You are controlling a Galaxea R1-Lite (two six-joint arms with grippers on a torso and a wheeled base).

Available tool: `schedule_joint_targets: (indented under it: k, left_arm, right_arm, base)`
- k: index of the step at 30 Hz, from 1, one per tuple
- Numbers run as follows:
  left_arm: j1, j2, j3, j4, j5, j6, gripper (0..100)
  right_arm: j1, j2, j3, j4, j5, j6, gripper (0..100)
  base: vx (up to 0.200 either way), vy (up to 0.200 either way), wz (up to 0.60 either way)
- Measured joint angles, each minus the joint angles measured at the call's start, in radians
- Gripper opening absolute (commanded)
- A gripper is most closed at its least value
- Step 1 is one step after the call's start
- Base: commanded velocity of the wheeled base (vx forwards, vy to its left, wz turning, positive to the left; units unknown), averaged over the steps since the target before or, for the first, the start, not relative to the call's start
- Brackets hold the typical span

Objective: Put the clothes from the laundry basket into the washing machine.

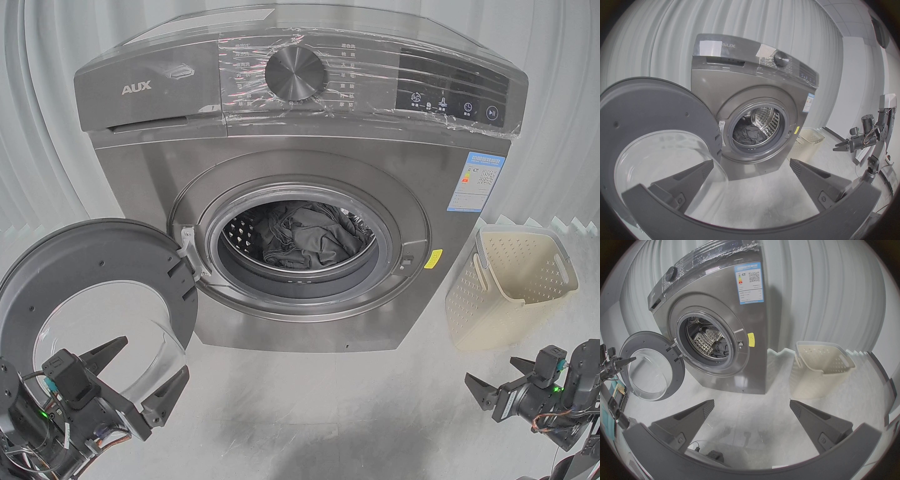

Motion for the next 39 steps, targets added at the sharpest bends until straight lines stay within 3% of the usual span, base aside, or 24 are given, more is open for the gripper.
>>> schedule_joint_targets:
  k: [5, 13, 21, 25, 30, 36, 39]
  left_arm:
    - [0.021, -0.135, 0.0, 0.141, -0.002, 0.0, 100]
    - [0.091, -0.443, 0.0, 0.502, -0.011, -0.008, 100]
    - [0.28, -0.71, 0.0, 0.718, -0.033, -0.01, 100]
    - [0.368, -0.793, 0.0, 0.761, -0.059, -0.002, 100]
    - [0.468, -0.877, 0.0, 0.799, -0.096, 0.016, 100]
    - [0.625, -0.977, 0.0, 0.897, -0.15, 0.063, 100]
    - [0.702, -1.055, 0.0, 0.968, -0.224, 0.08, 100]
  right_arm:
    - [-0.012, -0.144, 0.0, 0.117, -0.003, 0.017, 100]
    - [-0.084, -0.346, 0.0, 0.223, -0.003, 0.023, 100]
    - [-0.218, -0.608, 0.0, 0.391, 0.025, -0.036, 100]
    - [-0.297, -0.76, 0.0, 0.522, 0.09, -0.102, 100]
    - [-0.405, -0.988, 0.0, 0.717, 0.246, -0.199, 100]
    - [-0.519, -1.171, 0.0, 0.819, 0.329, -0.262, 100]
    - [-0.594, -1.219, 0.0, 0.844, 0.346, -0.287, 100]
  base:
    - [-0.04, 0.0, 0.0]
    - [0.0, 0.0, 0.0]
    - [0.0, 0.0, 0.0]
    - [0.0, 0.0, 0.0]
    - [0.0, 0.0, 0.0]
    - [0.0, 0.0, 0.0]
    - [0.0, 0.0, 0.0]
